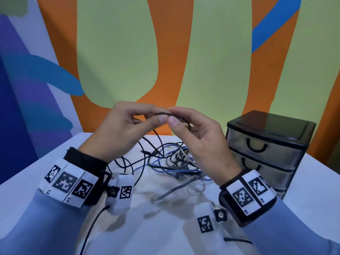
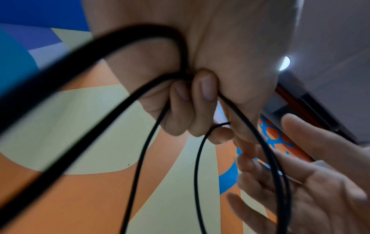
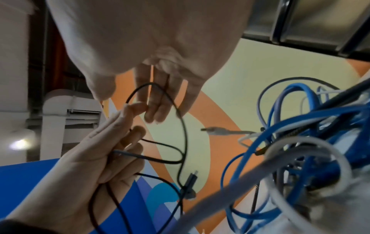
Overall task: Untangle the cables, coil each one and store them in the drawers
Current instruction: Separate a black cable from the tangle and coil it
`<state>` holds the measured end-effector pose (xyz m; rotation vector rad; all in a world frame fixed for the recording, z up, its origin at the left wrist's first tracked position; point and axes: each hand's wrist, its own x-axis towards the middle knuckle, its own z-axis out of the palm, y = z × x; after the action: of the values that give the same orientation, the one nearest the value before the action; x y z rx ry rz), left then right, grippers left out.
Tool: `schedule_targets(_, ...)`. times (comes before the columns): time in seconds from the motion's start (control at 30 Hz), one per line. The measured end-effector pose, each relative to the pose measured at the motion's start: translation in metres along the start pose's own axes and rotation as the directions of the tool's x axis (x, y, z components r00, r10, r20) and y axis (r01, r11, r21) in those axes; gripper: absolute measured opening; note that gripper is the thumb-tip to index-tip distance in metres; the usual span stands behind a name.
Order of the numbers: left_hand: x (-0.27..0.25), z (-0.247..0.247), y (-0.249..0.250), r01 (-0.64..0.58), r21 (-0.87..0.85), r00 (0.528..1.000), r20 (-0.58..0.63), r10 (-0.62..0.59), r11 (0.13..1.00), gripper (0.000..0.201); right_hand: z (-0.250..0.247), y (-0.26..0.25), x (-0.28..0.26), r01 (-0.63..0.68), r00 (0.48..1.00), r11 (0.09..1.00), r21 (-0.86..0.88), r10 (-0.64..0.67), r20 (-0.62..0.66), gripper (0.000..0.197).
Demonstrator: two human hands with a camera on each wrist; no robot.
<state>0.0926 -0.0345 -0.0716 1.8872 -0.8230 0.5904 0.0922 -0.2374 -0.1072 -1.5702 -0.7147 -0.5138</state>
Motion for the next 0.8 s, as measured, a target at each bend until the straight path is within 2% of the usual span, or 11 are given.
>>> schedule_targets(0.13, -0.001, 0.007, 0.001, -0.013, 0.032, 1.0, 0.002, 0.013, 0.999, 0.03, -0.003, 0.0, 0.001, -0.152, 0.988, 0.988, 0.022, 0.152, 0.022, 0.016)
schedule_targets(0.23, 0.002, -0.006, -0.006, 0.0, 0.115, 0.977, -0.21, 0.024, 0.993, 0.046, -0.009, 0.005, 0.004, -0.31, 0.95, 0.951, 0.009, 0.31, -0.028, 0.026)
schedule_targets(0.3, 0.003, -0.021, -0.013, 0.035, 0.2, 0.915, -0.4, 0.049, 0.979, 0.032, -0.016, 0.005, 0.007, -0.335, 0.925, 0.925, 0.178, 0.359, -0.127, 0.031)
schedule_targets(0.37, 0.004, -0.037, -0.024, 0.152, 0.313, 0.825, -0.563, 0.055, 0.938, 0.019, -0.026, 0.003, 0.01, -0.281, 0.915, 0.894, 0.348, 0.359, -0.183, 0.029)
schedule_targets(0.4, 0.004, -0.043, -0.03, 0.241, 0.368, 0.791, -0.611, 0.038, 0.898, 0.018, -0.029, 0.003, 0.012, -0.257, 0.917, 0.884, 0.39, 0.35, -0.188, 0.027)
schedule_targets(0.47, 0.002, -0.048, -0.037, 0.412, 0.446, 0.767, -0.641, -0.038, 0.795, 0.022, -0.03, 0.002, 0.012, -0.242, 0.928, 0.875, 0.419, 0.334, -0.162, 0.027)
schedule_targets(0.53, 0.001, -0.047, -0.039, 0.483, 0.49, 0.781, -0.616, -0.103, 0.725, 0.031, -0.026, 0.0, 0.011, -0.26, 0.94, 0.863, 0.432, 0.329, -0.093, 0.029)
schedule_targets(0.57, 0.001, -0.045, -0.038, 0.475, 0.495, 0.801, -0.586, -0.125, 0.727, 0.039, -0.024, -0.001, 0.01, -0.271, 0.942, 0.854, 0.445, 0.33, -0.059, 0.029)
schedule_targets(0.67, 0.001, -0.038, -0.026, 0.375, 0.401, 0.902, -0.367, -0.229, 0.836, 0.054, -0.023, -0.004, 0.01, -0.308, 0.933, 0.787, 0.534, 0.36, 0.007, 0.028)
schedule_targets(0.73, 0.001, -0.033, -0.017, 0.308, 0.328, 0.949, -0.164, -0.268, 0.893, 0.049, -0.027, -0.006, 0.011, -0.327, 0.92, 0.704, 0.631, 0.389, 0.044, 0.029)
schedule_targets(0.8, 0.0, -0.028, -0.01, 0.259, 0.256, 0.966, -0.048, -0.256, 0.931, 0.038, -0.032, -0.008, 0.013, -0.363, 0.905, 0.638, 0.679, 0.416, 0.093, 0.032)
